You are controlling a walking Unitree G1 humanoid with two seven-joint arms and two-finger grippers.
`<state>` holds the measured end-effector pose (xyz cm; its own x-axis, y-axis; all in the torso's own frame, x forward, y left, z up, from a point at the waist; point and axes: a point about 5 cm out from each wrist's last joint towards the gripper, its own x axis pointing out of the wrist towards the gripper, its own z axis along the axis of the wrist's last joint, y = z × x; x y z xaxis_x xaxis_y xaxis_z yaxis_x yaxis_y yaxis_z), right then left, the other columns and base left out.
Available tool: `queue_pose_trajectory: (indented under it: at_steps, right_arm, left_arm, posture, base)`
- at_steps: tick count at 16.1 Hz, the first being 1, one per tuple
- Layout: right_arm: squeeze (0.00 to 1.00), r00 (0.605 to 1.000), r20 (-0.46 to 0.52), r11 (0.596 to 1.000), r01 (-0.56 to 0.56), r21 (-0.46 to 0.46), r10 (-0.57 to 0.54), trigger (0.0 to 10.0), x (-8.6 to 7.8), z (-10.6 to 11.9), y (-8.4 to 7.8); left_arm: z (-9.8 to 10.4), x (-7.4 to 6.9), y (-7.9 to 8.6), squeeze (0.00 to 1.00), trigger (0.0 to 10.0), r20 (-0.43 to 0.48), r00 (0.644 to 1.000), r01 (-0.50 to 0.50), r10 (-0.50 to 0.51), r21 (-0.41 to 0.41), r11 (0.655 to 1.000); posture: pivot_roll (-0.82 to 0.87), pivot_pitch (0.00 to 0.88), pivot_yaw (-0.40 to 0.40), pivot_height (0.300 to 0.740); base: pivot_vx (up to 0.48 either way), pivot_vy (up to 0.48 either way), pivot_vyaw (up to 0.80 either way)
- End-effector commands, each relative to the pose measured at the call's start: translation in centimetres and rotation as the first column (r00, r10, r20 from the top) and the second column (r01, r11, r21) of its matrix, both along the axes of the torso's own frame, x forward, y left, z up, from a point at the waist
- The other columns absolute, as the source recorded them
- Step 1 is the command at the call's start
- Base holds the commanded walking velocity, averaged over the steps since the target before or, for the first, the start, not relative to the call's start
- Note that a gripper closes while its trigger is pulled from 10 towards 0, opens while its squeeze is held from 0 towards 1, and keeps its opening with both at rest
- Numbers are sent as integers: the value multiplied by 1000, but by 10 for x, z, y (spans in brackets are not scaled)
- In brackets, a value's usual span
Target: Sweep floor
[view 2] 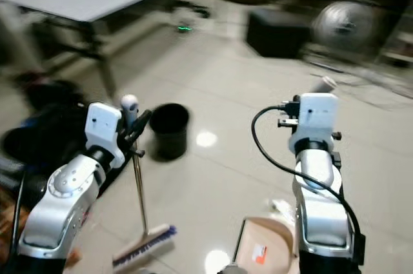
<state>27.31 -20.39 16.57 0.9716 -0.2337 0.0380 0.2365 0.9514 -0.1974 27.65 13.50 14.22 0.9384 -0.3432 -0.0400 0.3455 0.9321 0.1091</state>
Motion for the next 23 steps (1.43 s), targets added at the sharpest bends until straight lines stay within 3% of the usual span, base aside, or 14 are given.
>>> queue_pose_trajectory:
  at_steps: [1, 6, 12, 16, 23]
  right_arm:
    - [0, 999, 48, 1000, -6, 7, 6, 10000, 0, 13, 2]
    - [0, 998, 62, 1000, -11, 10, 10, 10000, -1, 17, 3]
    - [0, 994, 103, 993, 33, -117, -21, 10000, -3, 25, 3]
    - [0, 994, 105, 999, -1, -48, 6, 10000, -1, 26, 8]
    - [0, 995, 100, 999, -12, -39, 16, 10000, -3, 26, 10]
  left_arm:
    - [9, 2, 1, 0, 10000, 41, 999, -2, 2, -4, 1000]
    - [12, 4, 4, 0, 10000, 55, 998, -28, 29, -24, 999]
    - [22, 7, 6, 0, 10000, 111, 993, -43, 50, -63, 997]
    - [23, 5, 0, 0, 10000, 121, 992, -24, 33, -75, 997]
    - [22, 4, 0, 0, 10000, 117, 993, -15, 22, -60, 998]
  posture:
    - [-88, 0, 23, 740]
    - [-91, 0, 24, 740]
    - [-100, 15, 20, 740]
    - [-107, 30, 13, 740]
    - [-110, 47, 23, 740]
  base:
    - [0, 0, -800]
    - [0, 0, -800]
    - [0, 0, -85]
    - [352, 0, 0]
    - [376, 0, -140]
